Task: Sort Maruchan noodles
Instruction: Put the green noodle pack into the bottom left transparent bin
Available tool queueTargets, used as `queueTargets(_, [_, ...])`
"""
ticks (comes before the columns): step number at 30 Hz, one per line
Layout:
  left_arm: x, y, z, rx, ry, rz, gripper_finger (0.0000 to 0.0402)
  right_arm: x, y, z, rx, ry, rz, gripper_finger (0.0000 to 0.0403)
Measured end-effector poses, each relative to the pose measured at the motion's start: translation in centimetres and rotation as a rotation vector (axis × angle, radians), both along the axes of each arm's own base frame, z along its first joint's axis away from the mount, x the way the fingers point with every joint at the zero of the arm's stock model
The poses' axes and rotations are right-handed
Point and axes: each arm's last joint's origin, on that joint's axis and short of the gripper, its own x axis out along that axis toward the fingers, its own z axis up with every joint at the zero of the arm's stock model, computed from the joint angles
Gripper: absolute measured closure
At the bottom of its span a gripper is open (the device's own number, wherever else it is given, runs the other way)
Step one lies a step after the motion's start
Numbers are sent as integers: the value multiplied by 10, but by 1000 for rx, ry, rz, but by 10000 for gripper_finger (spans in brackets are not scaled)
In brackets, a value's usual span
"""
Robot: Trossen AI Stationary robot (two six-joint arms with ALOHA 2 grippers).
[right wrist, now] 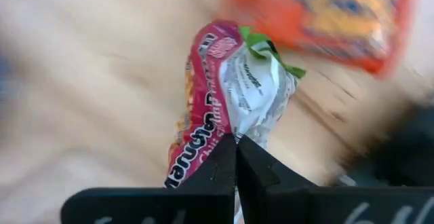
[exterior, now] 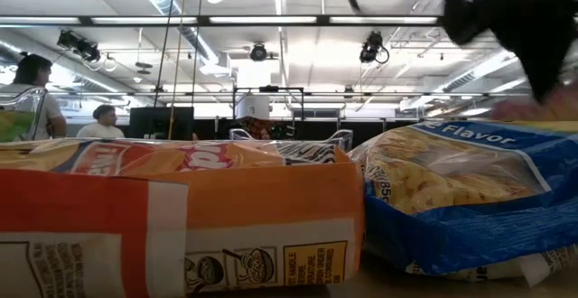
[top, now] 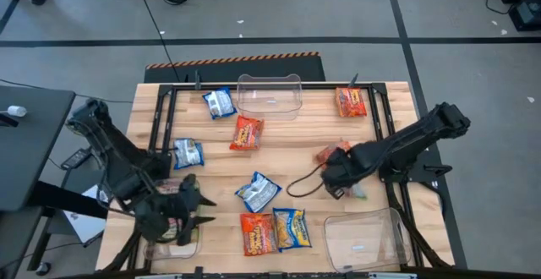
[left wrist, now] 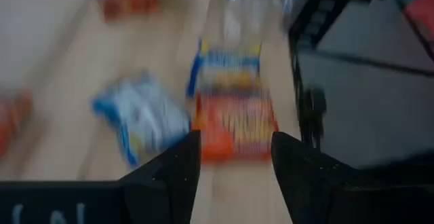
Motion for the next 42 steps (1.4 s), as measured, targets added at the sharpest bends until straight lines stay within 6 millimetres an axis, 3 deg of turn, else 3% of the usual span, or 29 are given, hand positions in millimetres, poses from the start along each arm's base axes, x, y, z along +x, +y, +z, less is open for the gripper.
queueTargets(7, [43,16,9,235,-141,-54,154,36,4,72,167,-367,235,398])
queueTargets(14, [84,39,4,264,-168,-93,89,72,11,112,166,-762,345,400])
queueTargets(19, [78,41,-1,143,-228,-81,91,85,22,149,71,-1123,432,400])
queueTargets(24, [60,43,-10,-72,-522,-41,94,92,29,185,-32,-1464,513,400])
queueTargets(29, [62,57,-12,-170,-842,-35,94,97,31,200,-83,-1643,544,400])
queueTargets(34, [81,73,-10,-129,-948,-85,95,99,32,206,-68,-1736,551,400])
queueTargets(38, [101,85,-11,-94,-936,-124,98,99,33,207,-35,-1746,543,400])
queueTargets(42, [117,93,3,-94,-1018,-230,108,98,33,209,-25,-1772,537,400])
